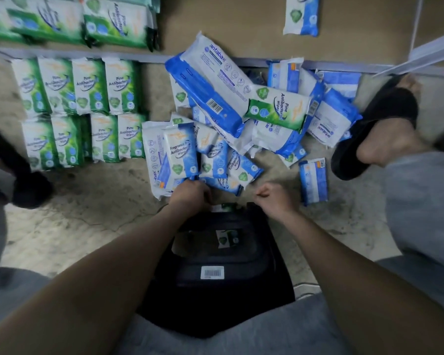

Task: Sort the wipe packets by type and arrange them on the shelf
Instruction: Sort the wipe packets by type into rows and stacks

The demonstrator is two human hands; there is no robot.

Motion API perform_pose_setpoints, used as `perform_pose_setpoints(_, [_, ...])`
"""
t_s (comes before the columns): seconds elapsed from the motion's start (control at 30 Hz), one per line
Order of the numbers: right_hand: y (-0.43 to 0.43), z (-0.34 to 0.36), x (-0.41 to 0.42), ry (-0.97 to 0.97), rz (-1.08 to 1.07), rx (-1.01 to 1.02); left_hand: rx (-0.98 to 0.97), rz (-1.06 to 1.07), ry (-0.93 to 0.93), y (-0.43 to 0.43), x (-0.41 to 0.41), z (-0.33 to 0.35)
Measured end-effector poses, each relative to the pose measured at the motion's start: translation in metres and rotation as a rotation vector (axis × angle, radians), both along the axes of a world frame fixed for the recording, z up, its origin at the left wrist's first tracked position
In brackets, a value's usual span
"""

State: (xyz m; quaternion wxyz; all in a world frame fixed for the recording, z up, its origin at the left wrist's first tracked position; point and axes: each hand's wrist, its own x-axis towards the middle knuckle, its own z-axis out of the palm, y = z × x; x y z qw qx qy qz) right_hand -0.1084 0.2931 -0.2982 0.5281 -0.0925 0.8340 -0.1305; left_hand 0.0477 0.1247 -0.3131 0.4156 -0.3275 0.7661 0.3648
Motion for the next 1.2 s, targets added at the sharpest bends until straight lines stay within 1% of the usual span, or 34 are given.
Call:
perform_pose_setpoints(0.1, [-0.005,-0.006,0.017,-0.036,0.105,0.038,-0.01,0.008,0.0,0.001,0.0,-0.004])
perform_pose_setpoints(0.27, [-0.014,-0.012,0.03,0.052,0.221,0.096,-0.003,0.012,-0.024,0.005,-0.001,-0.009])
perform_pose_setpoints(0.37, [-0.02,-0.013,0.032,0.069,0.235,0.134,0.008,0.053,-0.065,0.008,-0.001,-0.011])
perform_pose_setpoints(0.47, [-0.023,-0.016,0.035,0.059,0.211,0.162,0.014,0.143,-0.082,0.01,0.004,-0.014])
perform_pose_setpoints(0.6, [-0.02,-0.018,0.036,0.043,0.121,0.155,0.07,0.388,-0.082,0.01,0.011,-0.012])
perform_pose_setpoints(0.67, [-0.019,-0.018,0.038,0.027,0.056,0.162,0.084,0.466,-0.081,0.011,0.011,-0.008])
perform_pose_setpoints(0.77, [-0.019,-0.017,0.04,-0.023,-0.108,0.166,0.101,0.521,-0.074,0.012,0.01,-0.004])
perform_pose_setpoints(0.83, [-0.019,-0.016,0.04,-0.044,-0.173,0.155,0.103,0.55,-0.067,0.013,0.011,-0.003])
perform_pose_setpoints(0.93, [-0.023,-0.013,0.04,-0.052,-0.171,0.155,0.097,0.576,-0.041,0.016,0.012,-0.002])
perform_pose_setpoints(1.03, [-0.031,-0.013,0.041,-0.018,-0.141,0.21,0.099,0.603,-0.008,0.015,0.013,-0.002])
perform_pose_setpoints(1.1, [-0.037,-0.015,0.044,-0.012,-0.146,0.241,0.188,0.722,0.032,0.013,0.014,0.001])
perform_pose_setpoints(1.2, [-0.044,-0.021,0.048,-0.016,-0.179,0.255,0.477,1.089,0.116,0.003,0.016,0.015])
